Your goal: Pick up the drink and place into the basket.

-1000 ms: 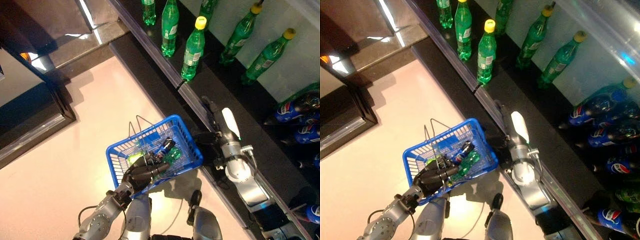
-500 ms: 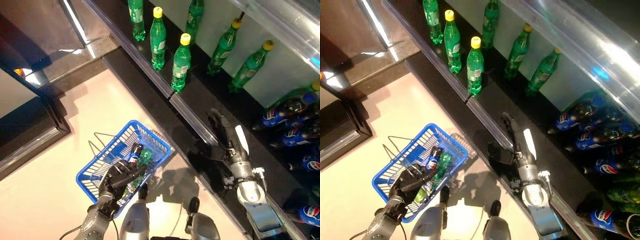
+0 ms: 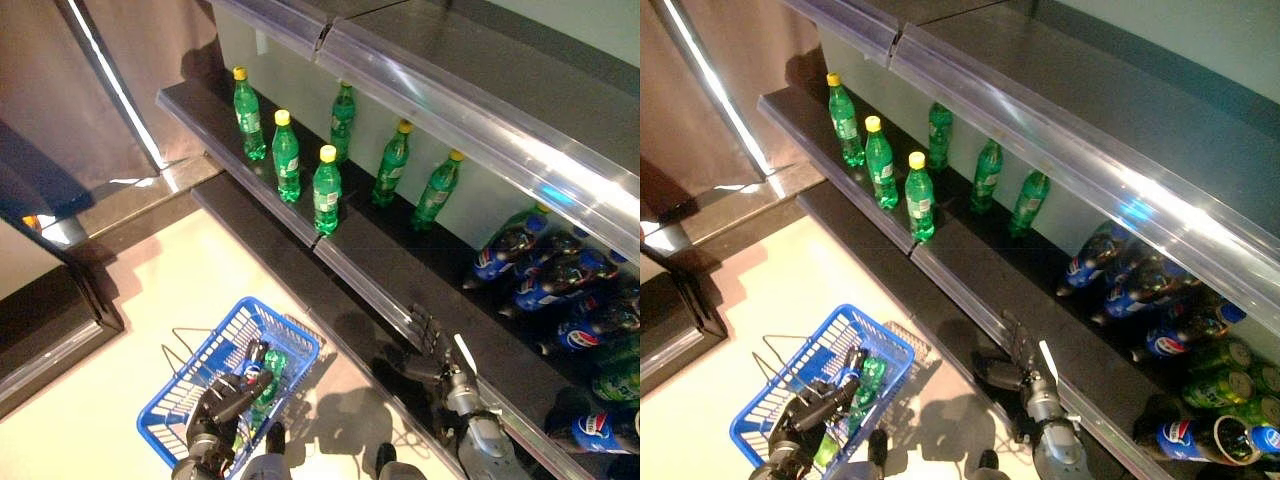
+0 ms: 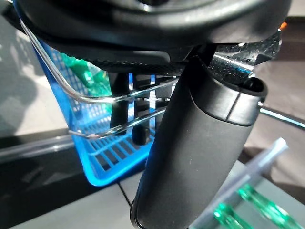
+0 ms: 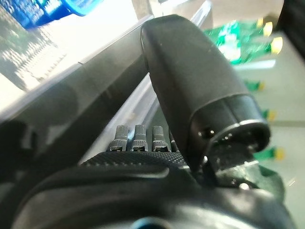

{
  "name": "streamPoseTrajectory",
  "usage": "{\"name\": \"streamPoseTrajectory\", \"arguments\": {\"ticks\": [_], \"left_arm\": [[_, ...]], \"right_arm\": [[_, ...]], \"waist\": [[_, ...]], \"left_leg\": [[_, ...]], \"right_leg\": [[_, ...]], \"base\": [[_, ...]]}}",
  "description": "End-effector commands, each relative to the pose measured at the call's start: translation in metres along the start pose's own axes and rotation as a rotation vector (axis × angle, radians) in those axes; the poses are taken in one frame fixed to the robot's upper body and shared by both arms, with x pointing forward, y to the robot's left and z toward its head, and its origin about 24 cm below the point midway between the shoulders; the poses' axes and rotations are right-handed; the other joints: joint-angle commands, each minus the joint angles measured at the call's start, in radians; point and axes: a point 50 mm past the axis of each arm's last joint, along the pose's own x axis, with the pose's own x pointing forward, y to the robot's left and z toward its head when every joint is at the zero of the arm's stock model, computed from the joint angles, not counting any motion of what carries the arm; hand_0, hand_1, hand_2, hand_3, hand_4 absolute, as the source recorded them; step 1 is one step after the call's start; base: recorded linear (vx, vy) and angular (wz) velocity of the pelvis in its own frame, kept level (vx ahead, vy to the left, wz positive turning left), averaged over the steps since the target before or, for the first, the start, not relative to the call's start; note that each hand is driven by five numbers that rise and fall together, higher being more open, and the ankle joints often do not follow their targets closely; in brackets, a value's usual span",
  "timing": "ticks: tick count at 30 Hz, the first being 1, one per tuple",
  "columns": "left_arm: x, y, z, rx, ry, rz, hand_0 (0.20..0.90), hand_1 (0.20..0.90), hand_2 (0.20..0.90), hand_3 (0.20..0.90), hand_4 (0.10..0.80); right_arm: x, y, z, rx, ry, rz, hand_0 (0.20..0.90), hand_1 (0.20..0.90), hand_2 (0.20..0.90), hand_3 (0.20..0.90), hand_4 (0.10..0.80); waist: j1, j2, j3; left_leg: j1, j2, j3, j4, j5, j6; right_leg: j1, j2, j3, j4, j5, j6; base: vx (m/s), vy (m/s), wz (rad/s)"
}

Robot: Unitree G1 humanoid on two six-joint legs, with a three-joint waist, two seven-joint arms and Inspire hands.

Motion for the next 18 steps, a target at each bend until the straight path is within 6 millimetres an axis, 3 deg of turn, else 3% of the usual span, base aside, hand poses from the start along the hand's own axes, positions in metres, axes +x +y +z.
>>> {"name": "streamPoseTrajectory", "arguments": {"ticks": [1,18], "left_arm": [[0.007,-0.063,0.091,-0.030,-0.560,-0.305,0.300,0.300,0.300,0.200,0.100],[0.019,-0.062,0.067,-0.052,-0.464,-0.234,0.300,0.300,0.300,0.200,0.100]], "right_arm": [[0.002,0.002,0.024,0.026,-0.179,0.037,0.900,0.900,0.900,0.900,0.800],[0.008,0.010,0.007,0.004,-0.111,0.015,0.900,0.900,0.900,0.900,0.800]], "waist": [[-0.001,0.060,-0.153],[-0.005,0.052,-0.162]], "left_leg": [[0.011,0.022,-0.049,0.053,-0.065,-0.032],[0.011,0.038,-0.041,0.050,-0.067,-0.040]], "right_leg": [[-0.043,0.028,0.016,0.017,0.079,-0.013],[-0.047,0.020,0.012,-0.007,0.095,-0.008]], "base": [[-0.015,-0.025,-0.15],[0.000,-0.004,-0.01]]}}
